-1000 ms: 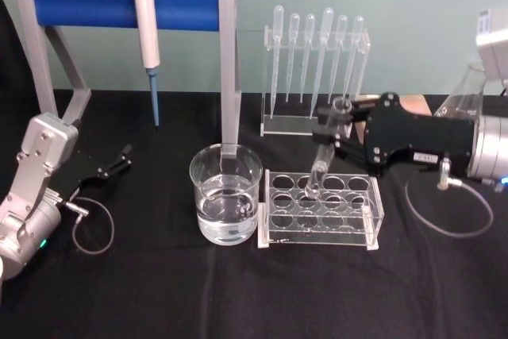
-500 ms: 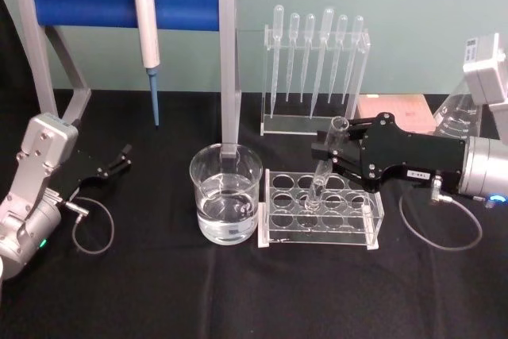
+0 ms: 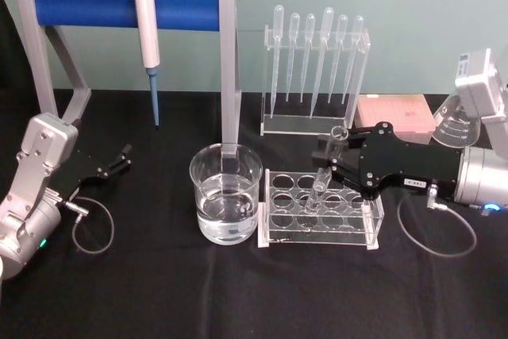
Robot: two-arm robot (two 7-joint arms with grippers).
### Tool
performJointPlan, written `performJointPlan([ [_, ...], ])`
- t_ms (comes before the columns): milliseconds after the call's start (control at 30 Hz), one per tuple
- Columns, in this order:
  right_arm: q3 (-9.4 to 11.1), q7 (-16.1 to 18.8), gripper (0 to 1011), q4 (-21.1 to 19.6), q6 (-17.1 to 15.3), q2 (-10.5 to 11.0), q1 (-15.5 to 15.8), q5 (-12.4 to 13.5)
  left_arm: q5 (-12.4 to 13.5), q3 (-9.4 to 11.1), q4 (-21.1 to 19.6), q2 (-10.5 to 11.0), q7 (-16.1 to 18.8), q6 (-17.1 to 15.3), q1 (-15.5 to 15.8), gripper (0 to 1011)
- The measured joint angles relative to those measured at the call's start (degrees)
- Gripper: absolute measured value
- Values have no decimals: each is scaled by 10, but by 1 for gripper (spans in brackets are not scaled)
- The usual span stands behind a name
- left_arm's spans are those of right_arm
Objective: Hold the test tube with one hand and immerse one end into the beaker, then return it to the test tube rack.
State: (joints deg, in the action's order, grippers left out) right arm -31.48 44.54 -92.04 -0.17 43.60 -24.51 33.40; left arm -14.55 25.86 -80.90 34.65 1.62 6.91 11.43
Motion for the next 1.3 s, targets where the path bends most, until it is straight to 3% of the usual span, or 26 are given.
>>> performJointPlan([
  [567, 3, -4, 234, 26, 19, -17, 15, -29, 0, 0, 0, 0, 0, 0, 0, 1000],
  [1300, 3, 2, 241, 39, 21, -24, 16, -32, 0, 0, 0, 0, 0, 0, 0, 1000],
])
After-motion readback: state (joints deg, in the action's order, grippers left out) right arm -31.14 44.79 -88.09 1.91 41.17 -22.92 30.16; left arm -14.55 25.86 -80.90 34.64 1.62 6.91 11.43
